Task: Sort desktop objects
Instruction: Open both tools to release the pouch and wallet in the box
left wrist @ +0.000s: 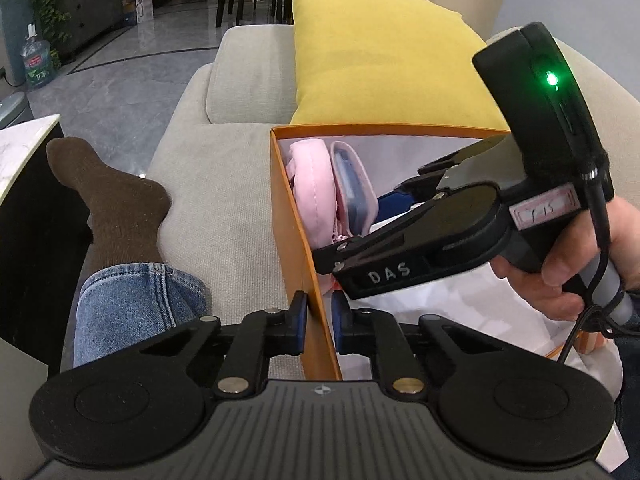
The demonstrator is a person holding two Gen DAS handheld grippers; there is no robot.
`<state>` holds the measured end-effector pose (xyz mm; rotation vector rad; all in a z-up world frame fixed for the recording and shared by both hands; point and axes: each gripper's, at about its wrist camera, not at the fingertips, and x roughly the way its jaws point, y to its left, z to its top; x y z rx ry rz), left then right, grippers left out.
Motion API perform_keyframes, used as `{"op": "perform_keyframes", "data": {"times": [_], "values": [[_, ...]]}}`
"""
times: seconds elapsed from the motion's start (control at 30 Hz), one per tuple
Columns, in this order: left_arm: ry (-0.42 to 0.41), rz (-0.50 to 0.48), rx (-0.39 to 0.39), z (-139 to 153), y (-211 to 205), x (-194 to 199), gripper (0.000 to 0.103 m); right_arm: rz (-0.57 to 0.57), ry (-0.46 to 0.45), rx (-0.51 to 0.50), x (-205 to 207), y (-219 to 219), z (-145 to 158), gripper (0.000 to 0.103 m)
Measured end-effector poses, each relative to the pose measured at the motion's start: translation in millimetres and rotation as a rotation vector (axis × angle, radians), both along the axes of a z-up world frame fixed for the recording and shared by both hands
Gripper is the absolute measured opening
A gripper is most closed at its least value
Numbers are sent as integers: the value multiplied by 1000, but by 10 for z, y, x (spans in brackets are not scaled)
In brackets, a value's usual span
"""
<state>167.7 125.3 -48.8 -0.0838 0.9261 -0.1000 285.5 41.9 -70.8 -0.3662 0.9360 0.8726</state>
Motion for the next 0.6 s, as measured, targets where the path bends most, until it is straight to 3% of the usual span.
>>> {"op": "perform_keyframes", "data": {"times": [0.4, 0.6], "values": [[-19, 14, 21, 4, -2, -51, 15, -3, -9, -12, -36, -54, 60, 69], [-62, 43, 5, 215, 55, -259, 17, -51, -16, -52, -149, -201, 200, 74]]}}
